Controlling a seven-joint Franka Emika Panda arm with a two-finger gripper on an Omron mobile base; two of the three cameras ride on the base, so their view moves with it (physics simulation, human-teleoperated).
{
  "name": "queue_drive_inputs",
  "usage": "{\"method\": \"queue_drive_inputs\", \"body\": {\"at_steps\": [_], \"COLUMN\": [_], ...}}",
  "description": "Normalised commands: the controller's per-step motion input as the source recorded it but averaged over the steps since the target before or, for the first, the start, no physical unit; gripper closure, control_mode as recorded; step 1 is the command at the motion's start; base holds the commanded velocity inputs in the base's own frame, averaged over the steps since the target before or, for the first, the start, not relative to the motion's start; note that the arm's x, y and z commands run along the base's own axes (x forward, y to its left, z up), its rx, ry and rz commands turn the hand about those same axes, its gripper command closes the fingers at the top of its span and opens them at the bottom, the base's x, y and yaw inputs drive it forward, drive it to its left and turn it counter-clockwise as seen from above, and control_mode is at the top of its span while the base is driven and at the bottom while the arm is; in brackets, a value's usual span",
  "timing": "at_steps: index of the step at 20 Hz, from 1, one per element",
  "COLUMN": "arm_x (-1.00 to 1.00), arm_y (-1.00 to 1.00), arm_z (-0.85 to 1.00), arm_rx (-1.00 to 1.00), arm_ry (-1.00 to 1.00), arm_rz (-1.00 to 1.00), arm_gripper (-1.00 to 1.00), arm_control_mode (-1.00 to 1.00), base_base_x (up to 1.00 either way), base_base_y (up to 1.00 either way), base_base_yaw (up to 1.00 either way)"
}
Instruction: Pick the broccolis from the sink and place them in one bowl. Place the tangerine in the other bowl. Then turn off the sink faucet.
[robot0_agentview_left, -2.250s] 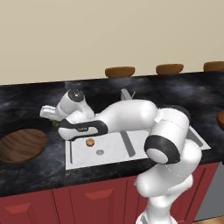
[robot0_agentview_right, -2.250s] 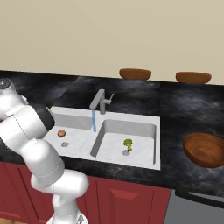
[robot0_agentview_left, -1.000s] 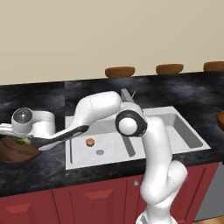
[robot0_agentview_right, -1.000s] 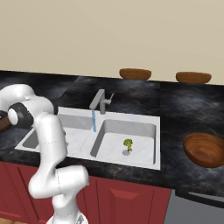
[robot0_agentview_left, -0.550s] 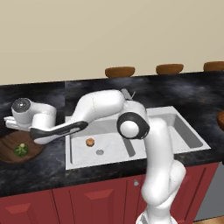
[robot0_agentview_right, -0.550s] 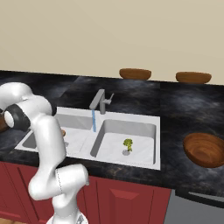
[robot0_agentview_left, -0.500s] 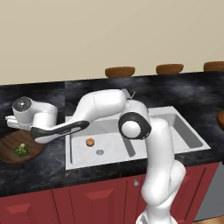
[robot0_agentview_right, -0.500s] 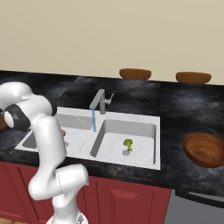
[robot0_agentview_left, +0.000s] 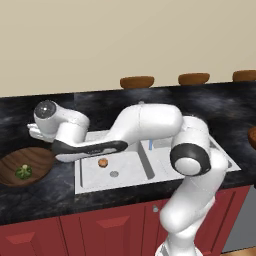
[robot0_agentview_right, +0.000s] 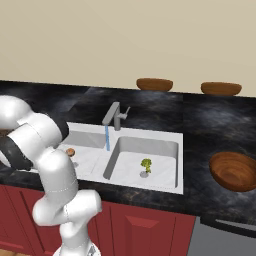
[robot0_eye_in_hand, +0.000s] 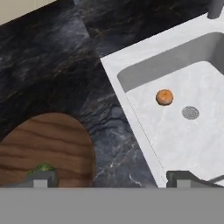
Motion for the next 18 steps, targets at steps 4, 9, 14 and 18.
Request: {"method": "queue_drive_inputs", "body": {"at_steps": [4,9,14,18], "arm_x": [-0.34,-0.35,-0.36,-0.42], "arm_y": [-1.00,-0.91,-0.72,-0.91], "arm_z": [0.79,0.51,0.25,0.05], "arm_rx": [0.08,0.00,-0.05,-0.07], "arm_ry": [0.00,0.00,0.00,0.00], "arm_rz": [-0.09,0.08,0.46,0.57], "arm_gripper": [-1.00,-1.00,-1.00,-1.00], "arm_control_mode": [-1.00,-1.00,-1.00,-1.00], "base_base_x": [0.00,0.00,0.00,0.00], "base_base_y": [0.00,0.00,0.00,0.00], "base_base_yaw": [0.00,0.00,0.00,0.00]}}
